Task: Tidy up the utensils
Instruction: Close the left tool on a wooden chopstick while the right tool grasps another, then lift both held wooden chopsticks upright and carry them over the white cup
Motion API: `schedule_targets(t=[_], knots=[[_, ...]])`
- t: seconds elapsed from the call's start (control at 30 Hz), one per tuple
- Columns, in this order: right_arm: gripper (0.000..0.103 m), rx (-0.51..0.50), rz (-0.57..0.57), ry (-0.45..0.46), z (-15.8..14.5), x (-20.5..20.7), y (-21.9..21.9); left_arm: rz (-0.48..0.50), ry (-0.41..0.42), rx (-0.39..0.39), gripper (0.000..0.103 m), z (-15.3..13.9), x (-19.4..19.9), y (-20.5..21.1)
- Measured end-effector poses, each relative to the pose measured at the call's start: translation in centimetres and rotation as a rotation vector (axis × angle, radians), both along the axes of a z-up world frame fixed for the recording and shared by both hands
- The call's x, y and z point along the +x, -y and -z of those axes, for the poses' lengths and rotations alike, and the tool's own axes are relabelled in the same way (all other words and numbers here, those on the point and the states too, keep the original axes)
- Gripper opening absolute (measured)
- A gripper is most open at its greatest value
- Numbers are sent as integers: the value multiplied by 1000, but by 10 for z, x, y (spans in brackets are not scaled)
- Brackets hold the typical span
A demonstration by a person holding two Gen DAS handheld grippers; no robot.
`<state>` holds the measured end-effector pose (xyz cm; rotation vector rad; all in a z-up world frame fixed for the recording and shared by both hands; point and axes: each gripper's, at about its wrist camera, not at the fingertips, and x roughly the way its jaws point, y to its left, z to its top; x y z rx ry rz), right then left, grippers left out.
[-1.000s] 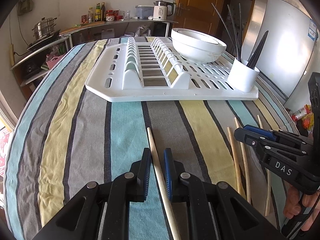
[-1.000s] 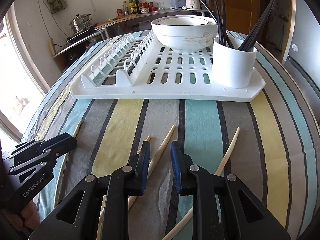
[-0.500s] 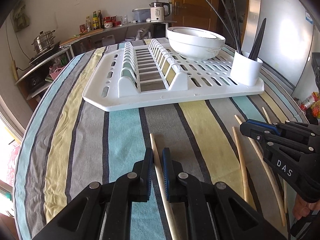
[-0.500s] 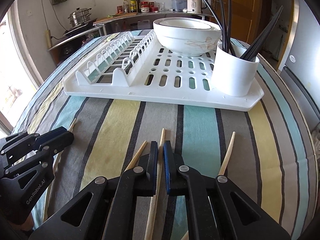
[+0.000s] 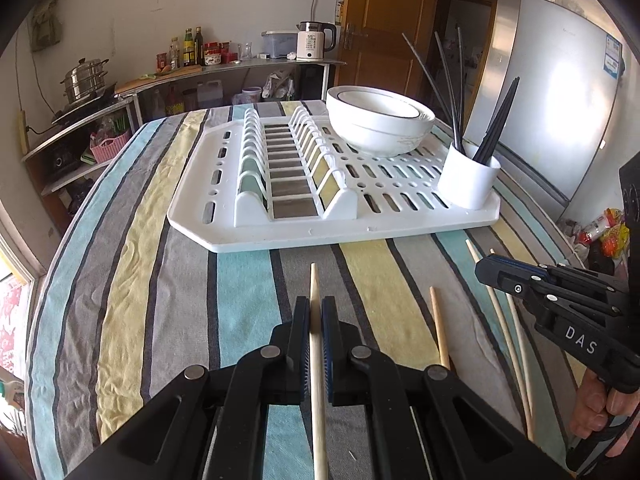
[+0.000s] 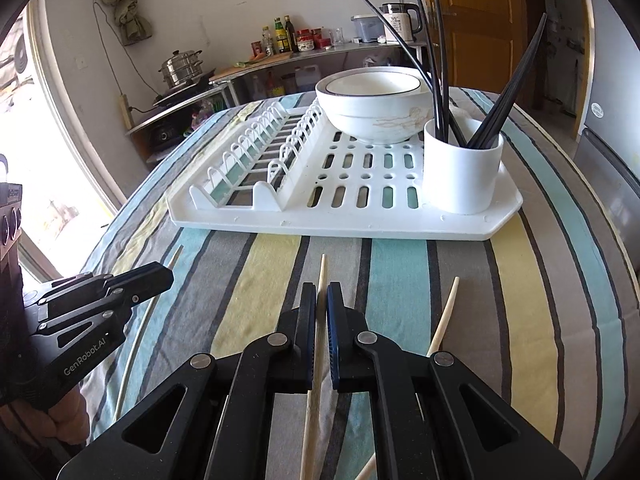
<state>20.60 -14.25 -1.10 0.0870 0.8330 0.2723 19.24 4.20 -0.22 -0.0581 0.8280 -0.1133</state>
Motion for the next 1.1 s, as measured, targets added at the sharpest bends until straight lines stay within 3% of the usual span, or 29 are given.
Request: schedule_targets(t=[0.47,1.1], knots=[[5,72,-5,171,-66,-34,18,27,160,-58,5,-75,-35,-5],[5,101,14,298,-103,-80,42,65,253,-73,5,-111,-71,6]])
